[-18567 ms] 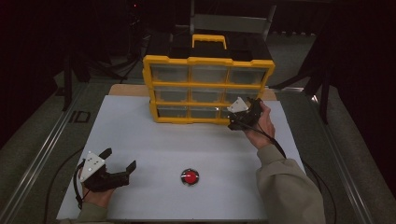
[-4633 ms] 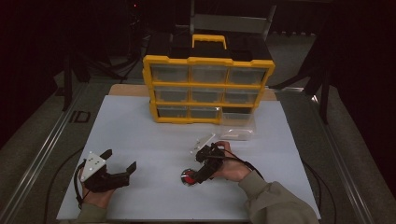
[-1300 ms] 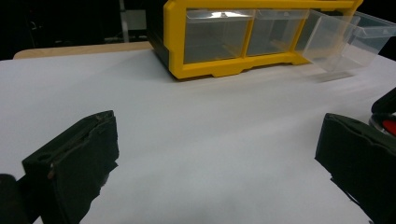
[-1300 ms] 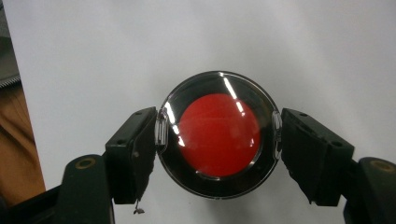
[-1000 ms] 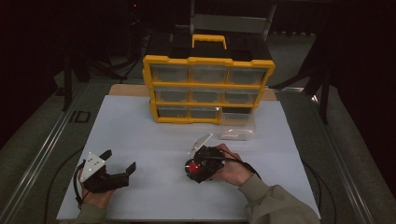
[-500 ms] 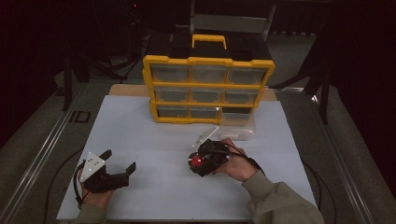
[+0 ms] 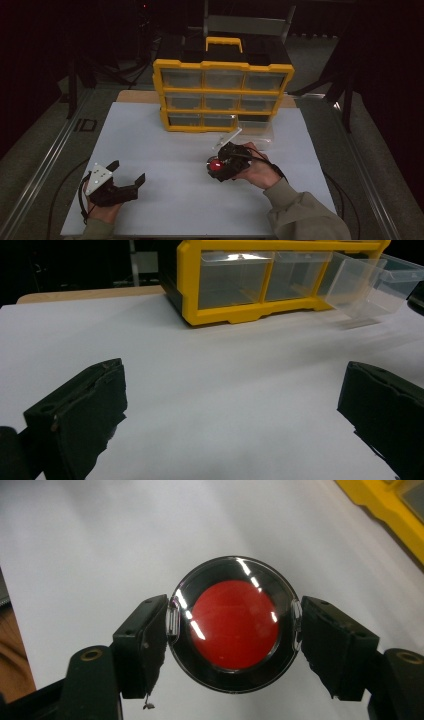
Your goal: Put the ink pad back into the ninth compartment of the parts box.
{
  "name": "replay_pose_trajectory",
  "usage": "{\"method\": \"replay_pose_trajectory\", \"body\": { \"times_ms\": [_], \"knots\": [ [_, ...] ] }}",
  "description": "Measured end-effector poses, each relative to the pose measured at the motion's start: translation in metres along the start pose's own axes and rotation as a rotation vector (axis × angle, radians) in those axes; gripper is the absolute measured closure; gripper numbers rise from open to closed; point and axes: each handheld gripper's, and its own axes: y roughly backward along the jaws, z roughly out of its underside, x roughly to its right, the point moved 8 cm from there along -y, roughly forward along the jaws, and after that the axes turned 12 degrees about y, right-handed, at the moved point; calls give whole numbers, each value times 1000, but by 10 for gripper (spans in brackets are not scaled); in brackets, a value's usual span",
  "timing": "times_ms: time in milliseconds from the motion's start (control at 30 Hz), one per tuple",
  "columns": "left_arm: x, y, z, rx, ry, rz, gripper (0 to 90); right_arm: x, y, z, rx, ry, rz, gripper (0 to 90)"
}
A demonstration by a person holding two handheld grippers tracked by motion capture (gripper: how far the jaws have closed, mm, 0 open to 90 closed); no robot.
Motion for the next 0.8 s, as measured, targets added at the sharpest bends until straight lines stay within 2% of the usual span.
{"method": "replay_pose_trajectory", "body": {
  "times_ms": [600, 800],
  "knots": [
    [0, 0, 0, 0, 0, 0, 0, 26, 19, 3, 19, -57, 50, 297],
    [0, 0, 0, 0, 0, 1, 1, 39, 26, 6, 23, -88, 82, 297]
  ]
}}
